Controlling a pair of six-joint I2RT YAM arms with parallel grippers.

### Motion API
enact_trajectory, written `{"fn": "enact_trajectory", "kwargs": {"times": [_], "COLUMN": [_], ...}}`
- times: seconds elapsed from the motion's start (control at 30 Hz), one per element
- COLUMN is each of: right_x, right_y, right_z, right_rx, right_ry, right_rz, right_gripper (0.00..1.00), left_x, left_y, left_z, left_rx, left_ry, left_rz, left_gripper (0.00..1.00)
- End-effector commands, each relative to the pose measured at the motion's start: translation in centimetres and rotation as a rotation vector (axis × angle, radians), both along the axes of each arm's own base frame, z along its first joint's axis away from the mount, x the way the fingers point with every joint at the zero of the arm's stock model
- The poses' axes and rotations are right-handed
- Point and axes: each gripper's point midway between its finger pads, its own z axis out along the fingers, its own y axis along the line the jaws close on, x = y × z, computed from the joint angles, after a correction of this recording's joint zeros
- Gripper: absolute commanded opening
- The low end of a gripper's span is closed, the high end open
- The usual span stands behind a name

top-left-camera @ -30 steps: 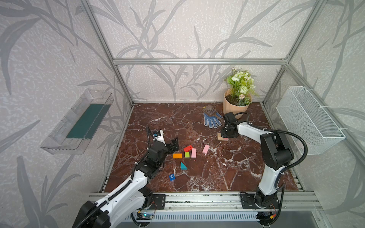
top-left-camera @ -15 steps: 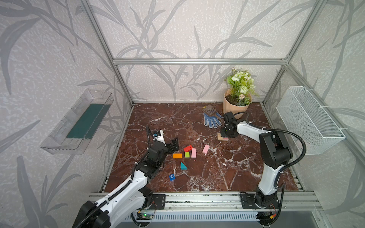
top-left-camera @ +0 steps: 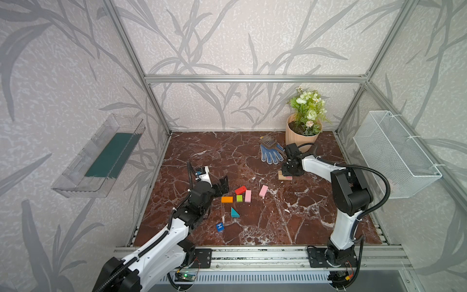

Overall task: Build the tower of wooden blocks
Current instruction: 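Lower the dark pink bar onto the wooden bars and hold it there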

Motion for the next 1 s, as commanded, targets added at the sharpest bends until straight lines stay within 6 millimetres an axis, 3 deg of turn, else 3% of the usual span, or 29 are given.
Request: {"fn": "enact_trajectory", "kwargs": {"times": [0.0,0.97], "right_x": [-0.17,-0.95], "right_y": [0.05,0.15], "right_z": [-0.07,0.68], "right_rx": [-0.016,-0.009], "right_ry": [0.012,-0.029], "right_rz": [0.002,0.010], "right_gripper": [0.42,0.36], "left_x": [0.79,0.90], "left_y": [-0.05,-0.14], "left_z": [2.13,2.04], "left_rx": [-0.022,-0.022], "left_ry": [-0.049,-0.044], "left_rz": [0.013,0.012], "left_gripper": [0.99,0.99]}}
